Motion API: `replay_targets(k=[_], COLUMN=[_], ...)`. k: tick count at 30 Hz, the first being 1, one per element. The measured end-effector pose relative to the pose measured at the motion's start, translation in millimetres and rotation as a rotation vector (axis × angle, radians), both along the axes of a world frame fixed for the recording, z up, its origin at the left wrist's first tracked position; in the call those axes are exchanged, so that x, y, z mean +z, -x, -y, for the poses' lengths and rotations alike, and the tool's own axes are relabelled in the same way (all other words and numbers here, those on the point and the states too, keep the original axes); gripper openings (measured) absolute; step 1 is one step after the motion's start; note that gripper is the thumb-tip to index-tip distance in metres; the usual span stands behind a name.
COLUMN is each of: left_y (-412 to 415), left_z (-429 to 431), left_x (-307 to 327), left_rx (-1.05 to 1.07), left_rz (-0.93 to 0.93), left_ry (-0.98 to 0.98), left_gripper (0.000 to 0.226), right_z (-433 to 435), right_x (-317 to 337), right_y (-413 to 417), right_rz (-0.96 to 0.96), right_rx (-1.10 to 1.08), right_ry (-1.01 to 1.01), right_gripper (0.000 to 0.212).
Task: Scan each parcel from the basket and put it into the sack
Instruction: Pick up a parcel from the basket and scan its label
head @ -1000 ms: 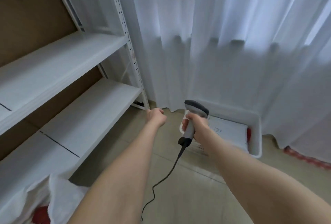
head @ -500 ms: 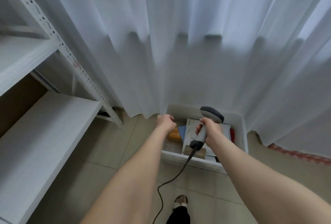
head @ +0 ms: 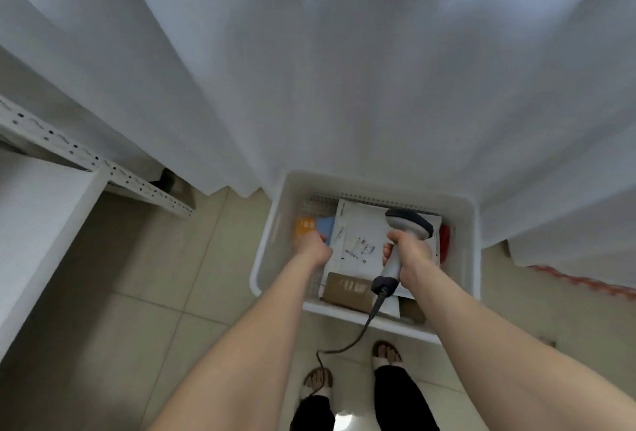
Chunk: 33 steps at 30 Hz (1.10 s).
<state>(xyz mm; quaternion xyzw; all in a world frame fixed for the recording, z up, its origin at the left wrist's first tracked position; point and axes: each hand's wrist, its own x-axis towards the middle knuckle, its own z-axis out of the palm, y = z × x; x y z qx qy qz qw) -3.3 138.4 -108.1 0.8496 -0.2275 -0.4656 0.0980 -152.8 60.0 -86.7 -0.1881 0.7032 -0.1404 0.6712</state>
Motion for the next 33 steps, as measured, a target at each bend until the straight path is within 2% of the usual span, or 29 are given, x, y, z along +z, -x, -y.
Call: replay_targets(k=[5, 8, 11, 14, 18, 21, 24, 25, 30, 33], left_y=[12.7, 17.5, 19.1, 18.3, 22.6, 22.6, 9.5, 3.3, -23.6, -36.2], left_z=[15.2, 17.4, 15.3, 10.0, 6.3, 10.7, 12.0, 13.6, 30.1, 35.6], left_x=[-81.9, -140.8, -198.6, -245.8, -274.0, -263.4, -248.1, -235.0, -129.5, -65.8], left_rx=[0.08, 0.073, 0.091, 0.207, 0.392, 0.544, 0.707, 0.752, 0.885, 0.887], left_rz=[-0.086, -0.103, -0.126, -0.183, -0.308, -0.367, -0.328, -0.31, -0.174, -0.114], left_ry=[-0.103, -0.167, -0.219, -0.256, -0.267, -0.224, -0.125, -0.087, 0.147, 0.216], left_gripper=[0.016, 0.043, 0.05, 0.057, 0.069, 0.081, 0.1, 0.094, 0.032, 0.023], right_z=[26.0, 27.6, 22.1, 15.6, 9.7, 7.9, 16.0, 20.3, 39.0, 43.8], right_x=[-96.2, -162.8, -222.1, -266.7, -293.6, -289.6, -256.1, -241.7, -154.6, -93.7], right_y=[7.1, 8.5, 8.5, 10.8, 8.6, 2.3, -8.8, -13.0, -40.0, -54.3], right_rz=[-0.051, -0.061, -0.099, -0.083, -0.063, -0.047, -0.078, -0.078, 0.006, 0.039], right_rx=[0.076, 0.124, 0.194, 0.22, 0.232, 0.213, 0.184, 0.171, 0.115, 0.112], right_ry=[-0.107, -0.207, -0.259, -0.334, -0.391, -0.371, -0.28, -0.249, -0.118, -0.06], right_gripper=[0.007, 0.018, 0.037, 0.037, 0.033, 0.038, 0.018, 0.015, 0.018, 0.035])
